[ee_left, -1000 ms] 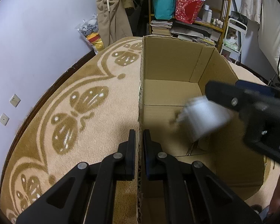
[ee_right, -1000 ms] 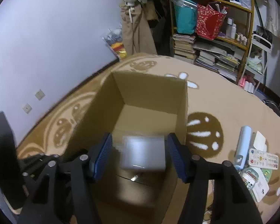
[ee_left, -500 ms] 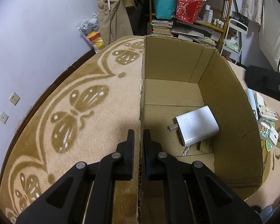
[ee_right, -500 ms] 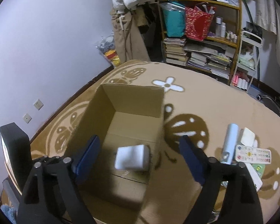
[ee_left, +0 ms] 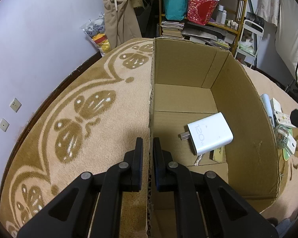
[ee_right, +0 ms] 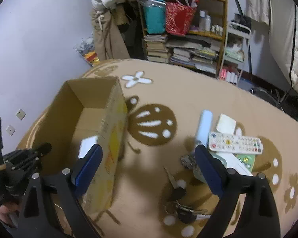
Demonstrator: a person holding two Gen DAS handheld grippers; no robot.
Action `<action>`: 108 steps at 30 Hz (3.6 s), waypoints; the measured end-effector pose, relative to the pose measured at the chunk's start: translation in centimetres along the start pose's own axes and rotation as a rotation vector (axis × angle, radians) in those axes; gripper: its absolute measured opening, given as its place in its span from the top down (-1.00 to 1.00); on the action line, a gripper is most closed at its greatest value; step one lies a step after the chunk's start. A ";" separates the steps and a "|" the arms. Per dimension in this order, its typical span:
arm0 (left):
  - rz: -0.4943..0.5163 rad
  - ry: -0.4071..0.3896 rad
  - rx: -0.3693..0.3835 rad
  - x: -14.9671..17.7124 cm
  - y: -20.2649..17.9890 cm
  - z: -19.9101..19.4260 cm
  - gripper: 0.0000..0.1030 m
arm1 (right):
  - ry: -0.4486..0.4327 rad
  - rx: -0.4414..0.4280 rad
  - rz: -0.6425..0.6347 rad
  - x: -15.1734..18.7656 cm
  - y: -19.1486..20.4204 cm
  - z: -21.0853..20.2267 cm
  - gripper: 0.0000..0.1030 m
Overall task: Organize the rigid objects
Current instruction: 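Move the right tool back to the pile over the black car key, then grasp the black car key fob with the right tool, then carry the car key with the right tool over the box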
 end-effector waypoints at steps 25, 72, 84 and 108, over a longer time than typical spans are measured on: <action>-0.005 0.000 0.008 0.1 -0.1 0.0 0.82 | 0.141 0.057 0.150 7.6 -6.4 3.0 -0.63; -0.008 -0.001 0.012 0.0 0.3 0.1 0.82 | 0.061 -0.029 0.165 4.9 -4.8 1.4 0.76; -0.005 -0.002 0.010 0.0 0.3 0.1 0.82 | -0.033 -0.080 0.115 0.3 -1.9 -1.4 0.76; -0.008 -0.003 0.012 0.0 0.2 0.1 0.82 | -0.145 -0.247 -0.124 -5.1 9.4 -6.1 0.76</action>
Point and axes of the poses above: each gripper's, at about its wrist camera, not at the fingertips, and z roughly the way its jaws point, y to its left, x to its underside, the point moved 9 cm from there along z, roughly the way its jaws point, and after that the axes turned 5 degrees about z, right-handed, at the moved point
